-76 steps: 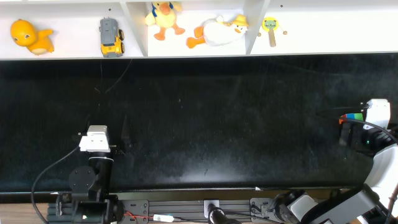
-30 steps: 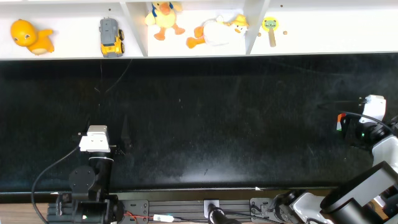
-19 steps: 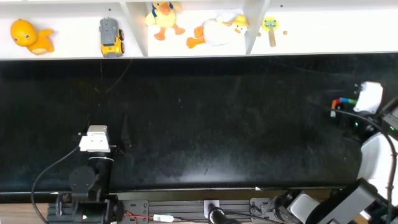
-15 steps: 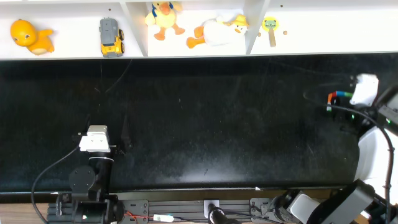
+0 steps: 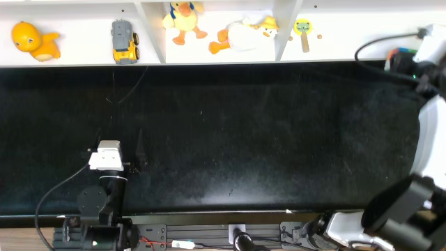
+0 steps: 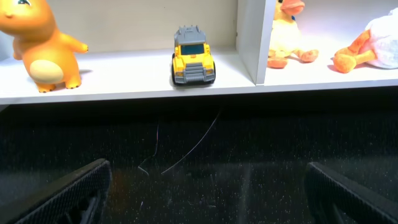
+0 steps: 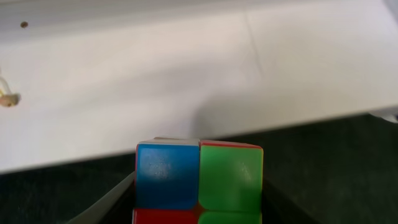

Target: Store Toys

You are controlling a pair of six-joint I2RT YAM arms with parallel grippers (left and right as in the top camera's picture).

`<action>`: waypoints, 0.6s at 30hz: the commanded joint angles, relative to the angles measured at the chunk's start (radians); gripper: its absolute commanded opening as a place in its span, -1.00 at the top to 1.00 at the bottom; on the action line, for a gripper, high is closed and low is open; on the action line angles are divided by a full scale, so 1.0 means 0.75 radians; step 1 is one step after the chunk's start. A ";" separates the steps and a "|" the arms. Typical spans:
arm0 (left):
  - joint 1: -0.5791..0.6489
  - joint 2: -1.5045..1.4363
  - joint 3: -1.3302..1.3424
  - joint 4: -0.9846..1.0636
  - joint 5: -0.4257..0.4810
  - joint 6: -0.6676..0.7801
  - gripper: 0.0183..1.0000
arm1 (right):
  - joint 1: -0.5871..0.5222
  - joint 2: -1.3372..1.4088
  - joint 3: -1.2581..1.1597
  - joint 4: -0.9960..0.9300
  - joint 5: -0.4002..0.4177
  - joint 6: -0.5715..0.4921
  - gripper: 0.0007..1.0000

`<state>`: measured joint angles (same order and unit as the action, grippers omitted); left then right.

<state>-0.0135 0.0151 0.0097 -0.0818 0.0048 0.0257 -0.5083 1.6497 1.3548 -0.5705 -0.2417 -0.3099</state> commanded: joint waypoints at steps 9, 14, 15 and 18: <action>-0.010 -0.017 -0.003 -0.003 0.006 -0.005 -0.99 | 0.147 0.318 0.399 -0.071 0.000 0.060 -0.05; -0.010 -0.017 -0.003 -0.003 0.006 -0.005 -1.00 | 0.150 0.375 0.399 -0.068 0.000 0.060 -0.07; -0.010 -0.017 -0.003 -0.003 0.006 -0.005 -1.00 | 0.150 0.385 0.399 -0.066 0.001 0.060 -0.07; -0.010 -0.017 -0.003 -0.003 0.006 -0.005 -0.99 | 0.151 0.415 0.399 -0.061 0.009 0.060 -0.09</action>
<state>-0.0135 0.0147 0.0097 -0.0818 0.0051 0.0257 -0.3977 1.9411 1.6234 -0.6281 -0.2356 -0.2710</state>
